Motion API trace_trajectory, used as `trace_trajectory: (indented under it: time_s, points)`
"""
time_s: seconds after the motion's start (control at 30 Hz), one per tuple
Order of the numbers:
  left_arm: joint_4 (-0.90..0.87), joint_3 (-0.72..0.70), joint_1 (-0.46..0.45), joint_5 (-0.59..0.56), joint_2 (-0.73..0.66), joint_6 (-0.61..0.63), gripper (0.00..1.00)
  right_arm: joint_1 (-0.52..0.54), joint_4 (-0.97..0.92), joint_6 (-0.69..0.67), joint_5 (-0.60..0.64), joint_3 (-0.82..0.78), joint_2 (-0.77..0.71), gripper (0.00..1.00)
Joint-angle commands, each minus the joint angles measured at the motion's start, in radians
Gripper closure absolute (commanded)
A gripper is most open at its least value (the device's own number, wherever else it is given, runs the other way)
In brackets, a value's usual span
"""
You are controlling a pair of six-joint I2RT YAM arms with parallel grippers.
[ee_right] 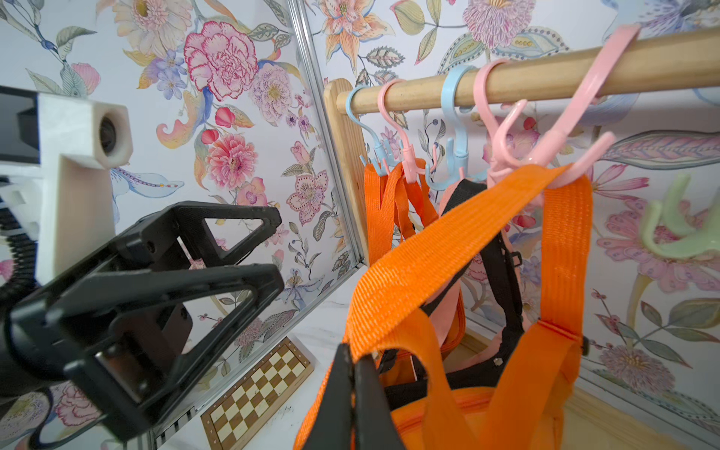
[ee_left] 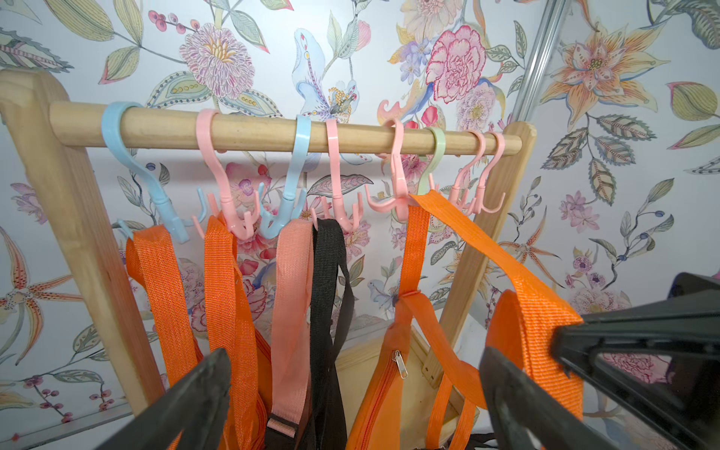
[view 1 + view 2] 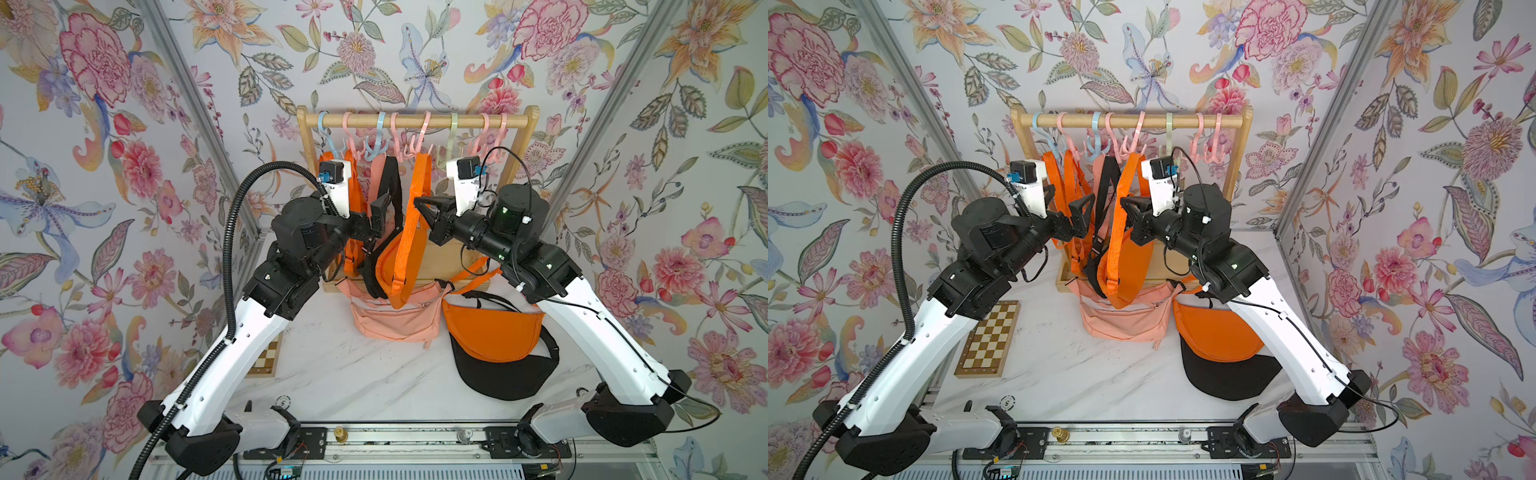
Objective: Take the bag off the hook
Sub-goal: Pick up the bag from the hook.
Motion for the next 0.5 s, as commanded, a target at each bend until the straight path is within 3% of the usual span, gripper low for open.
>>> trace_trajectory:
  time_s: [0.0,0.13,0.3,0.47]
  points:
    - [0.002,-0.035,-0.006,0.053,-0.019,-0.015,0.0,0.015,0.014,-0.029,0.029,-0.013,-0.048,1.0]
    - [0.001,-0.068,-0.008,0.039,-0.032,-0.015,0.0,-0.028,0.022,-0.081,0.083,0.029,-0.033,1.0]
    - [0.0,-0.074,-0.008,0.054,-0.03,-0.024,0.0,-0.2,0.027,0.002,-0.059,0.226,0.11,1.0]
    - [0.013,-0.083,-0.008,0.065,-0.026,-0.036,0.0,-0.246,-0.007,0.057,-0.138,0.502,0.322,1.0]
